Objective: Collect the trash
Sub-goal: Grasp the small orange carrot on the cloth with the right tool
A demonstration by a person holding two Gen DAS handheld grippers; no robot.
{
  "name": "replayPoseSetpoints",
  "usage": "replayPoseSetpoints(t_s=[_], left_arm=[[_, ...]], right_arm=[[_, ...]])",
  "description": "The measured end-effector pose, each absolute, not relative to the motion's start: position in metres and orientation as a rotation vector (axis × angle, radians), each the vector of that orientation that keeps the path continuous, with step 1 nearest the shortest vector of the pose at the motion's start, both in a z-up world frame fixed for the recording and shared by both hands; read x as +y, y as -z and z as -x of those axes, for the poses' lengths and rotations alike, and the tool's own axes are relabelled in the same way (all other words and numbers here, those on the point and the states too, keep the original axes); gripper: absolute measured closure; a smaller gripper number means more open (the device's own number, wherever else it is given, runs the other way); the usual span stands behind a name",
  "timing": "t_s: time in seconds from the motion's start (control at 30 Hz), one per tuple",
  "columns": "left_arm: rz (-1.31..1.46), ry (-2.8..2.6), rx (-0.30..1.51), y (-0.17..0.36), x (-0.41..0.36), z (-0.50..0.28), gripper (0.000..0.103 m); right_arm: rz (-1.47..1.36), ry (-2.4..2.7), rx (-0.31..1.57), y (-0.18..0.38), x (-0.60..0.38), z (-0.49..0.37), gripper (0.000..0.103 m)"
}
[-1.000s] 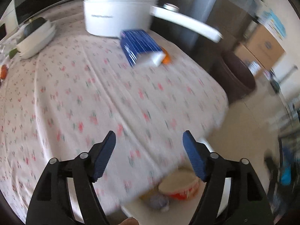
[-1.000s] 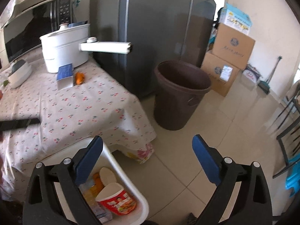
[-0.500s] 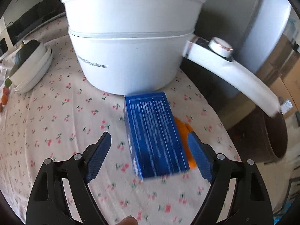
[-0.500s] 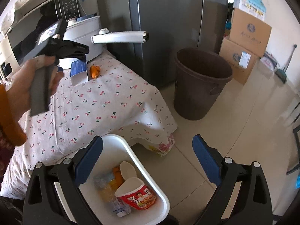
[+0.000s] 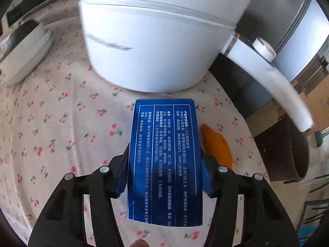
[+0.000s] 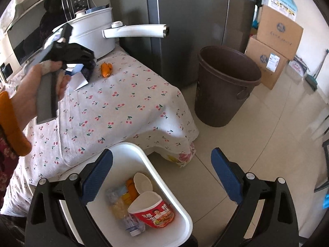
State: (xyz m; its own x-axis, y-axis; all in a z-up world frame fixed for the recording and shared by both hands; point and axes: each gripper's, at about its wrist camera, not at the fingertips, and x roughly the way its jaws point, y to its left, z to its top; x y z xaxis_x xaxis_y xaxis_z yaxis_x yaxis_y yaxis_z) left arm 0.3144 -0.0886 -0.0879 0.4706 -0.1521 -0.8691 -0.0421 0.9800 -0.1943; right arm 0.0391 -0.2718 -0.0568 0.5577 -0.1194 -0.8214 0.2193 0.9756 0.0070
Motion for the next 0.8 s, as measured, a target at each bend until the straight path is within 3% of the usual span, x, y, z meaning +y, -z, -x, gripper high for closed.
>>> replayPoseSetpoints(t_s=[0.3,0.53,0.8], left_arm=[[0.174,0.059,1.009,0.057,-0.003,-0.247,0.05],[0.208,-0.038,0.991,0.04,0.073,-0.184,0.05],[0.249,-0.093,0.919,0.023,0.116,-0.144,0.049]], right_arm=[[0.013,0.198,0.949,0.049,-0.247,-0.08,0.01],[0.086,0.15,0.928,0.037,-0.218,-0.191,0.01],[0.011,0.105,1.019,0.073,-0.191,-0.283,0.01]])
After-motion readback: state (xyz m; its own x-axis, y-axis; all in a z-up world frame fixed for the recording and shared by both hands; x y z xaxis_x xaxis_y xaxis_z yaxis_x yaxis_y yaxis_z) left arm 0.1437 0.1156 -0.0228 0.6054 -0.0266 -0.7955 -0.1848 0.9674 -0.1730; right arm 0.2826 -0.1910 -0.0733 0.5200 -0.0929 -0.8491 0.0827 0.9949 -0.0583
